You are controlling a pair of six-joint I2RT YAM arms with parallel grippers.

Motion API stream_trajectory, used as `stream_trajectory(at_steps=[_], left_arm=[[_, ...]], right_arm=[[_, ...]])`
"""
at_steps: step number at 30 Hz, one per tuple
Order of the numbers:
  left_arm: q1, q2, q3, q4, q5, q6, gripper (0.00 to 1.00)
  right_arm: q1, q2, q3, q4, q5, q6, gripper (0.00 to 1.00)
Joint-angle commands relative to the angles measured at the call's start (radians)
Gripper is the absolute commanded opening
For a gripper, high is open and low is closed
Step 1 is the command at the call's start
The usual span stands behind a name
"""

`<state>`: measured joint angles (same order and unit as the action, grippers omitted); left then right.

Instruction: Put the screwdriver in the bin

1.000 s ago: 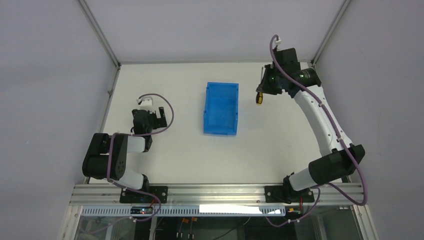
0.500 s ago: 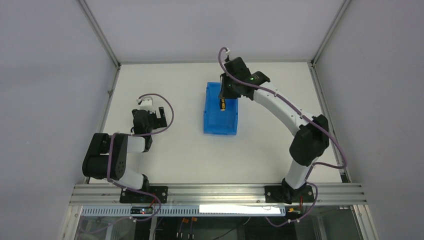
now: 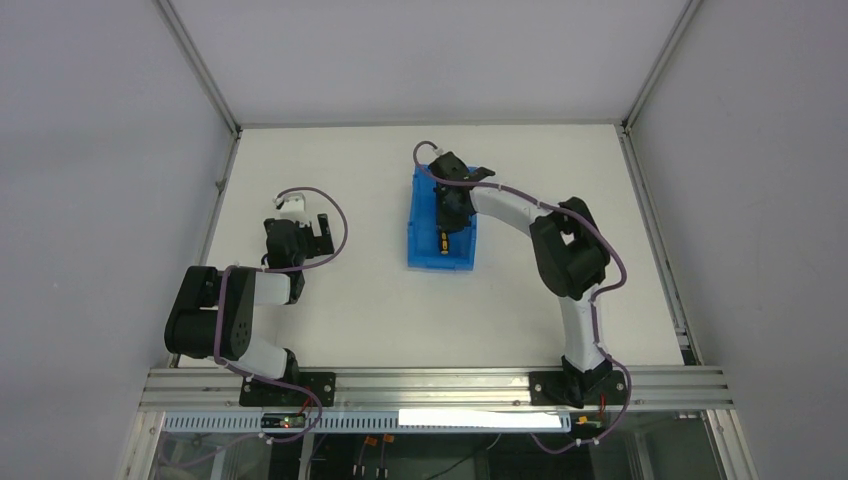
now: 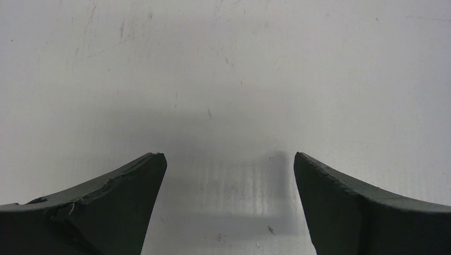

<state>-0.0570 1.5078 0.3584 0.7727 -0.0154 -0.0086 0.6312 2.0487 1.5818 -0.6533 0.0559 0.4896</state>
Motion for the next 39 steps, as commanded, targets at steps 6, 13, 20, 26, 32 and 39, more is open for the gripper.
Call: stream_trajectory(at_steps=[6, 13, 20, 26, 32, 39], left_arm=[[0.008, 0.000, 0.020, 0.039, 0.020, -0.007, 1.00], [0.008, -0.001, 0.020, 0.039, 0.020, -0.006, 1.00], [0.008, -0.001, 0.020, 0.040, 0.019, -0.007, 1.00], [0.008, -0.001, 0.020, 0.039, 0.020, -0.007, 1.00], [0.008, 0.000, 0.020, 0.039, 0.019, -0.006, 1.00], [0.007, 0.000, 0.020, 0.040, 0.021, -0.007, 1.00]], right_arm=[[0.023, 0.032, 0.034, 0.005, 0.041, 0.001, 0.26], [0.034, -0.057, 0.120, -0.080, 0.079, -0.040, 0.51], [0.028, -0.248, 0.175, -0.131, 0.111, -0.124, 0.79], [-0.083, -0.504, -0.041, 0.017, 0.101, -0.193, 0.99], [-0.283, -0.728, -0.478, 0.304, 0.139, -0.248, 0.99], [-0.401, -0.779, -0.777, 0.530, 0.157, -0.248, 0.99]])
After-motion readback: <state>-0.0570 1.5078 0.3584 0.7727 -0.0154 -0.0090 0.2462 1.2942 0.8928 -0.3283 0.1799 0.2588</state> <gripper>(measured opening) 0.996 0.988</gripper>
